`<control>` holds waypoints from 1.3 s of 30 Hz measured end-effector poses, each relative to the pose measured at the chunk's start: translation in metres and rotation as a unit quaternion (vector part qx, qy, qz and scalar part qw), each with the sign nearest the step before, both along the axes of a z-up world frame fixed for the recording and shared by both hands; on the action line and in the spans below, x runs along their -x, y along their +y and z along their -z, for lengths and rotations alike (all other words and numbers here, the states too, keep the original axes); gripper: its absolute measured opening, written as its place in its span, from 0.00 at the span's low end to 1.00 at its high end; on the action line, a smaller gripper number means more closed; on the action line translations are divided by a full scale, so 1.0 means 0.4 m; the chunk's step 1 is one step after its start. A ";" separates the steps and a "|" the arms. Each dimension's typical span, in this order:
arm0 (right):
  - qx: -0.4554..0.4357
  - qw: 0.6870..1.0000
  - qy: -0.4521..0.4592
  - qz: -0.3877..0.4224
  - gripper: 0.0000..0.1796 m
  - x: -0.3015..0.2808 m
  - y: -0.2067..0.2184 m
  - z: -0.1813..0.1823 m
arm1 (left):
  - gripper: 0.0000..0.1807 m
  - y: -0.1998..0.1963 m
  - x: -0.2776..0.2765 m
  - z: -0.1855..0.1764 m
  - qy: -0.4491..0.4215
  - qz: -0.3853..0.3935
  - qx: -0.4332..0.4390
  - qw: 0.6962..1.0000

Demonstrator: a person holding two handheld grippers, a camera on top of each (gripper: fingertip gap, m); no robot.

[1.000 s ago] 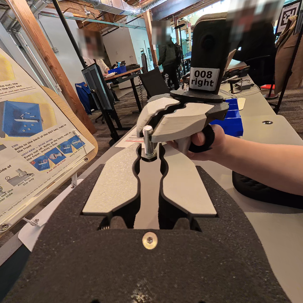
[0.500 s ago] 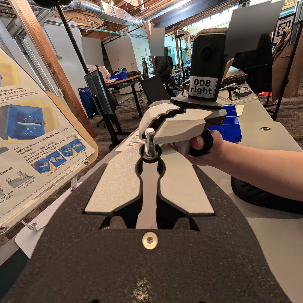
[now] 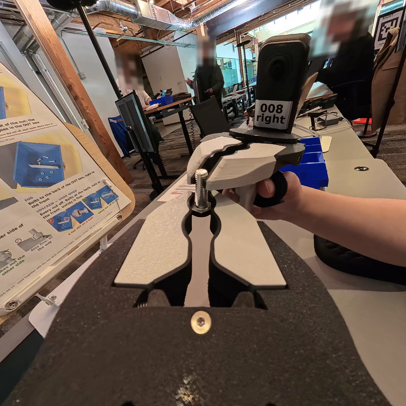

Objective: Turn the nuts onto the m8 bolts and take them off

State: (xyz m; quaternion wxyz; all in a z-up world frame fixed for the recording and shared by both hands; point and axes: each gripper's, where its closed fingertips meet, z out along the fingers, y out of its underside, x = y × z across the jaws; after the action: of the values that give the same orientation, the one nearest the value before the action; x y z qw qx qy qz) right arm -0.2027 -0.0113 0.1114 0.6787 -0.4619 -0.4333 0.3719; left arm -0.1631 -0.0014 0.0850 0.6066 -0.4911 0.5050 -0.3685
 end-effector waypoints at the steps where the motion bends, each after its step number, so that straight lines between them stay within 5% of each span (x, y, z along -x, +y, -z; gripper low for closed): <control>1: 0.000 1.000 0.000 0.000 0.04 0.000 0.000 0.000 | 0.06 0.000 0.000 0.001 0.002 -0.001 0.000 1.000; 13: 0.014 1.000 0.008 0.008 0.07 -0.023 0.000 -0.020 | 0.06 0.023 0.009 0.013 0.005 -0.006 0.018 1.000; 23: 0.061 0.989 -0.134 -0.012 0.06 -0.047 -0.019 0.061 | 0.06 0.102 0.058 0.043 0.028 -0.053 0.016 0.998; 32: 0.125 0.909 -0.397 -0.013 0.05 -0.009 -0.019 0.304 | 0.06 0.224 0.205 0.057 0.061 -0.132 0.018 0.989; 39: 0.171 0.799 -0.576 -0.028 0.07 0.051 0.008 0.520 | 0.06 0.278 0.300 0.055 0.059 -0.173 0.029 0.983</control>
State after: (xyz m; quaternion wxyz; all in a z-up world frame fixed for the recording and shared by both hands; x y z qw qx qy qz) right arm -0.2231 -0.0080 -0.0967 0.2027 -0.6873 -0.6864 0.1239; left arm -0.2832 0.1097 0.0632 0.6160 -0.6093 0.4365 -0.2425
